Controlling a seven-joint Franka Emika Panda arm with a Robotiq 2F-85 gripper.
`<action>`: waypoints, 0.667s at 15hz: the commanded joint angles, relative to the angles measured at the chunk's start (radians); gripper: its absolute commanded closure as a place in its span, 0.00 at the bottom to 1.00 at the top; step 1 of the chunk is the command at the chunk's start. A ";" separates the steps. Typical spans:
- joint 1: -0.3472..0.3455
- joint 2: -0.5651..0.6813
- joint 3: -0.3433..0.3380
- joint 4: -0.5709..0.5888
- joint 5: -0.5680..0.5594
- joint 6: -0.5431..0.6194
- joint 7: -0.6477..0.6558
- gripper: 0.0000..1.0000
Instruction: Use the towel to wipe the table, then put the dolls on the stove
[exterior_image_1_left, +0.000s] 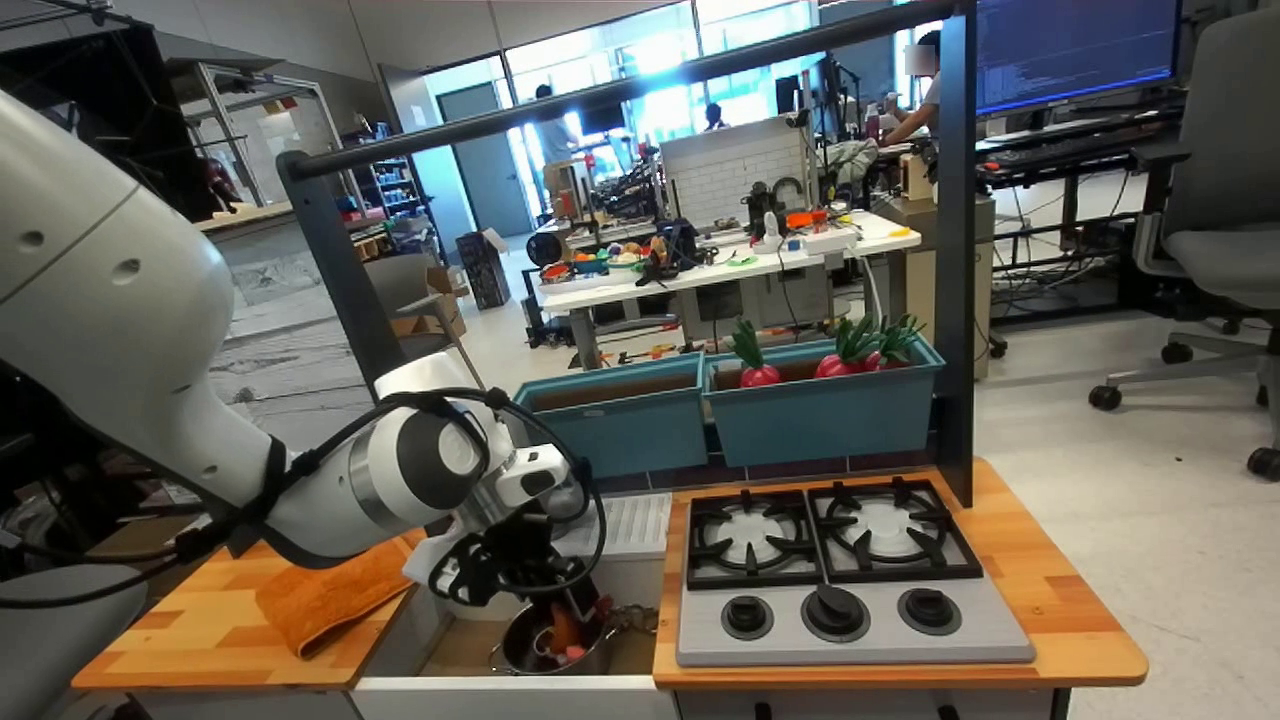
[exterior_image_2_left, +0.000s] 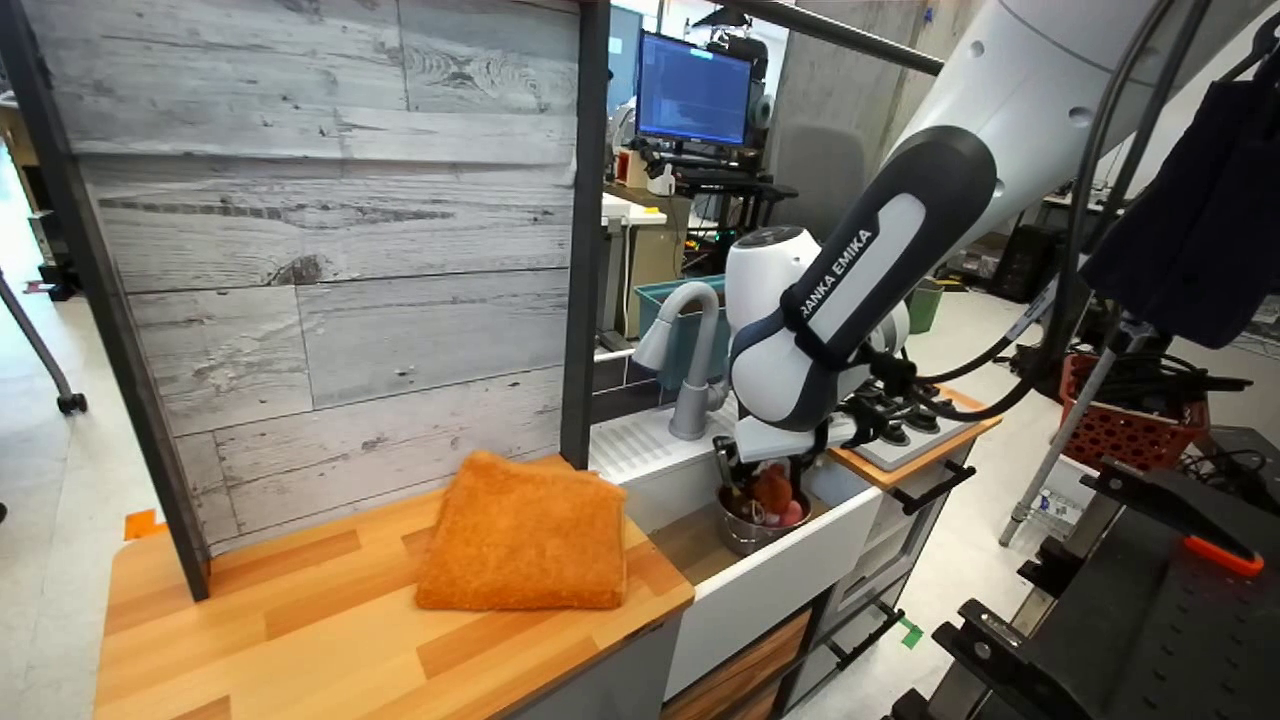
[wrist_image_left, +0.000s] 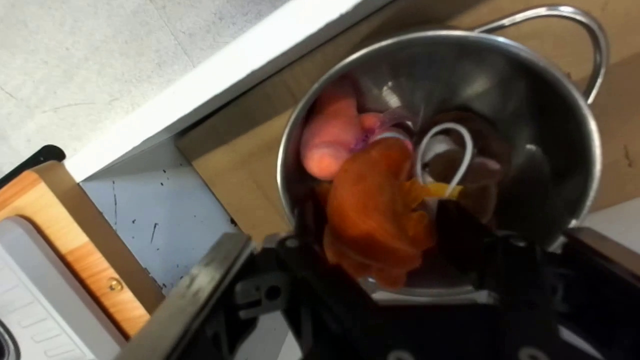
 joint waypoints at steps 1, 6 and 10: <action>-0.002 0.023 -0.001 0.042 0.018 -0.020 -0.001 0.66; -0.014 -0.079 0.028 -0.087 0.008 0.024 -0.038 0.99; -0.040 -0.238 0.046 -0.290 0.036 0.138 -0.090 0.99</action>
